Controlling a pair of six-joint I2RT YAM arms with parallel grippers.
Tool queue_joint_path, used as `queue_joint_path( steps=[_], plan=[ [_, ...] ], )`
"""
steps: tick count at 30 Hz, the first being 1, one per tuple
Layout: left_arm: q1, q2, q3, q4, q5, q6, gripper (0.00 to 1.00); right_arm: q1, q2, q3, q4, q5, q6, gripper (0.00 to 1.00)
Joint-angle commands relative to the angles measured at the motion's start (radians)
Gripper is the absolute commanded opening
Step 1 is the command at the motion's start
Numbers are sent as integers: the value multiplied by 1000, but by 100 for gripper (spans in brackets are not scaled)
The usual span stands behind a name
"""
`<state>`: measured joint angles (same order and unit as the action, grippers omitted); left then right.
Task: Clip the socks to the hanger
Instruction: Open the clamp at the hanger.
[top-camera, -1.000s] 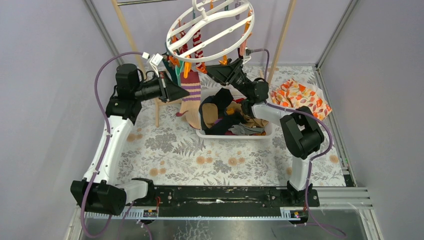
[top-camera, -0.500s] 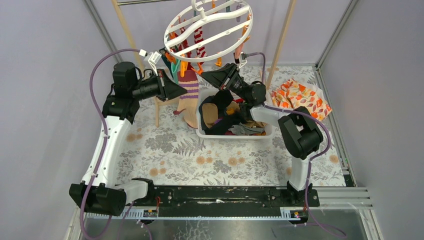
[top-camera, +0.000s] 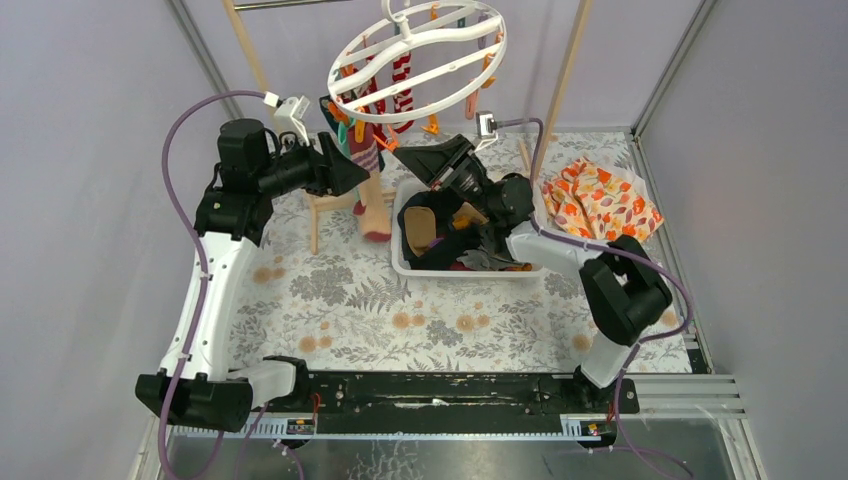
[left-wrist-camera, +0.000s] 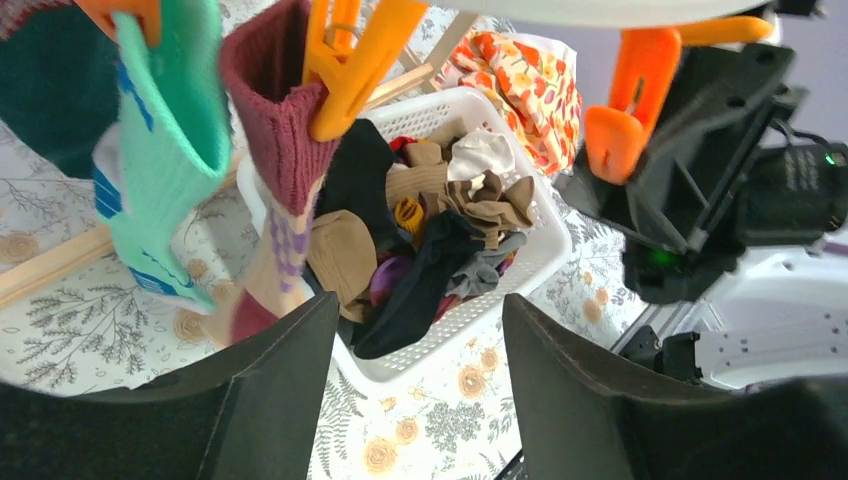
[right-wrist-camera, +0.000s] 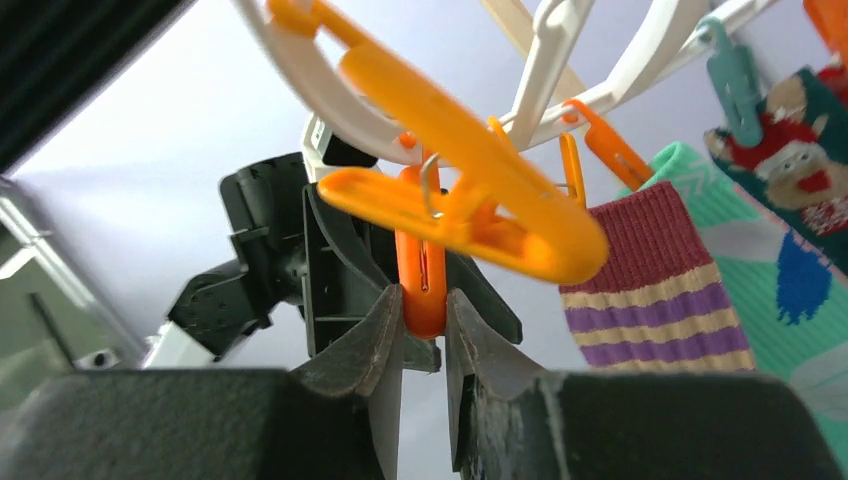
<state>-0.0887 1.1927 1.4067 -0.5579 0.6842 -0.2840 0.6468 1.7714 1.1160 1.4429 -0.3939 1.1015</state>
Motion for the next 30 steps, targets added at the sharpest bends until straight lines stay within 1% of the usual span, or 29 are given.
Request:
queue_joint_path(
  steps=[1, 4, 6, 7, 9, 12, 15, 23, 30],
  plan=[
    [7, -18, 65, -25, -19, 0, 70, 98, -131, -43, -122, 241, -363, 0],
    [6, -9, 105, -18, 30, -55, 76, 139, -146, -51, -142, 342, -475, 0],
    [7, -1, 124, 3, 73, -102, 83, 161, -151, -36, -169, 372, -537, 0],
    [7, 3, 130, 19, 90, -126, 84, 172, -150, -27, -184, 385, -570, 0],
    [7, 9, 134, 54, 114, -166, 87, 194, -151, -5, -220, 413, -630, 0],
    [6, 25, 148, 85, 126, -205, 88, 218, -150, 19, -250, 435, -696, 0],
    [5, 52, 163, 105, 121, -229, 85, 239, -148, 37, -274, 459, -755, 0],
    [2, 110, 188, 133, 65, -258, 77, 273, -145, 54, -305, 501, -844, 0],
    [-1, 158, 230, 163, 76, -301, 70, 299, -151, 56, -320, 523, -910, 0]
  ],
)
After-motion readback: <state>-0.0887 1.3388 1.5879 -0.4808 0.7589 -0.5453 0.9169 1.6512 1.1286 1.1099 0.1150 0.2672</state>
